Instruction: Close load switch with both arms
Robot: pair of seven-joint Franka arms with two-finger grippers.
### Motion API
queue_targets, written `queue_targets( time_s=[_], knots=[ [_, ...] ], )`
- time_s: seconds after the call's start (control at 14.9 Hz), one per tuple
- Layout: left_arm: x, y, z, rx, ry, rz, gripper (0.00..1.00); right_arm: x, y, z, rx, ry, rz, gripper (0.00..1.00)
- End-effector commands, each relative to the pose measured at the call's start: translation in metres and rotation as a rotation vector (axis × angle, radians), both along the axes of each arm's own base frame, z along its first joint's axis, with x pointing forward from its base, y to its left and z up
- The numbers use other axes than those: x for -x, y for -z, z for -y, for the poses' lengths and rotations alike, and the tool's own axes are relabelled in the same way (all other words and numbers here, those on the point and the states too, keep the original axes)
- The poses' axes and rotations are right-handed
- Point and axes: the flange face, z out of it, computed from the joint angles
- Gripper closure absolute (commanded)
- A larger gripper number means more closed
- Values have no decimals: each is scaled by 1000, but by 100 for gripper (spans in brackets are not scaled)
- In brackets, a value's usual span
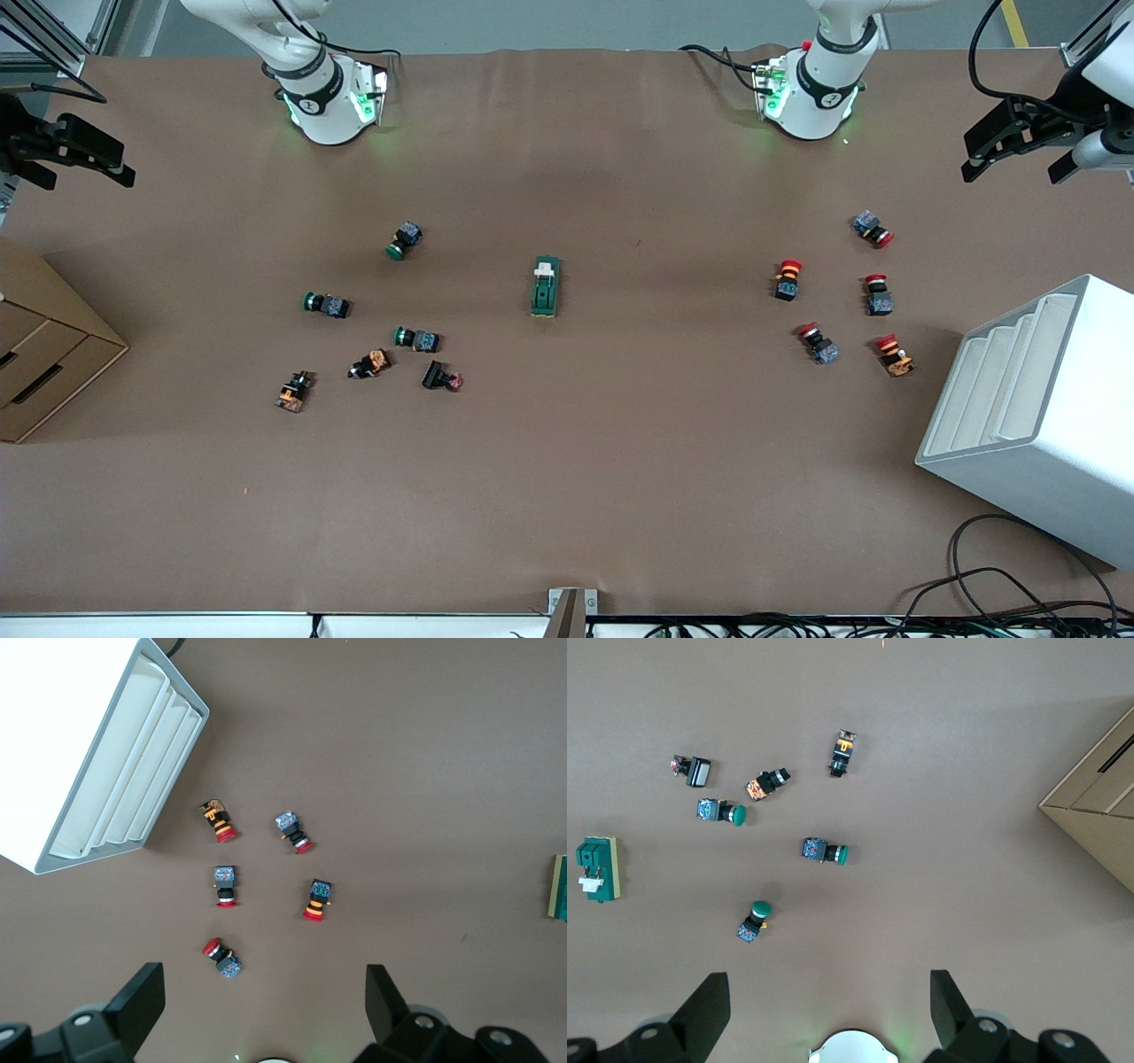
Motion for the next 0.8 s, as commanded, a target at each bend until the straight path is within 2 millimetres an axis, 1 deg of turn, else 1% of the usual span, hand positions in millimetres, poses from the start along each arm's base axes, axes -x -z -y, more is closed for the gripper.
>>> queue_targets(
  time_s=[0.0,0.2,0.27,0.33,0.47,0.54,0.6,0.67,0.74],
  knots=[
    [6,-9,0,-11,14,13,0,5,-1,3,-13,3,7,0],
    [5,-11,4,-13,21,14,0,5,-2,3,-7,4,10,0],
    [0,-9,7,-12,22,13,0,5,-1,3,-7,3,7,0],
    [-4,-6,20,-12,47,7,0,5,-2,3,-7,3,10,0],
    [-7,1,48,-2,66,17,0,3,-7,3,-4,3,16,0],
    [-5,8,71,-3,52,20,0,1,-8,2,-4,4,19,0],
    [-1,17,99,-1,9,24,0,1,-7,3,-4,10,15,0],
    [2,31,125,-1,-37,27,0,-3,-2,4,-1,11,6,0],
    [9,45,158,3,-72,36,0,-5,-1,4,-2,13,4,0]
  ],
)
